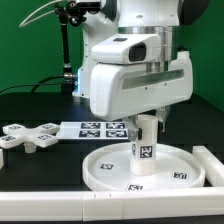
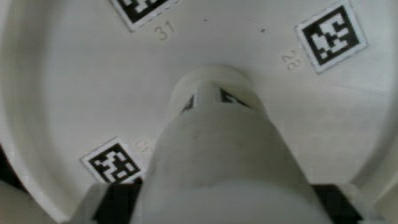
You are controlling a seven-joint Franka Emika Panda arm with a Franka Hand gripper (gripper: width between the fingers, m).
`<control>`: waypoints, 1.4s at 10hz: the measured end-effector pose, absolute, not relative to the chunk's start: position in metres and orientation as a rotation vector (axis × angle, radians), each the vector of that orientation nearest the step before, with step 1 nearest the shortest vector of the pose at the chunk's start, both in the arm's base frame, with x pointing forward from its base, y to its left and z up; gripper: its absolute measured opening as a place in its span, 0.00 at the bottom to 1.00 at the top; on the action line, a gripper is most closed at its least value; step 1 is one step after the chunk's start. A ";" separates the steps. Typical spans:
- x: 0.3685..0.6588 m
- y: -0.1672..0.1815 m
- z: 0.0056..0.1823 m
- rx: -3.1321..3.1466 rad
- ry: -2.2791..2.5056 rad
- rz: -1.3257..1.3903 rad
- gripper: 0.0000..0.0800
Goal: Assemble round table
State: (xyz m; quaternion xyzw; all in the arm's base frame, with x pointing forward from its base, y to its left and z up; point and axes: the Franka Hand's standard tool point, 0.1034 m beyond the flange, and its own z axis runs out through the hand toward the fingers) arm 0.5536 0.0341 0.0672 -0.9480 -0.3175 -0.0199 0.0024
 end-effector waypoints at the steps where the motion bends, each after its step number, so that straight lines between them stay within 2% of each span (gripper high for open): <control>1: 0.554 0.033 0.067 -3.011 -0.833 -0.066 0.51; 6: 0.558 0.027 0.069 -3.060 -0.084 -0.087 0.51; 13: 0.559 0.024 0.070 -2.962 0.625 -0.057 0.51; 14: 0.559 0.026 0.070 -2.946 0.679 -0.052 0.60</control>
Offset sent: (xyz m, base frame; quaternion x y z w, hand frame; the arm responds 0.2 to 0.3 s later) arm -0.0009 -0.0082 -0.0024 0.0297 0.0063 0.2702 0.9623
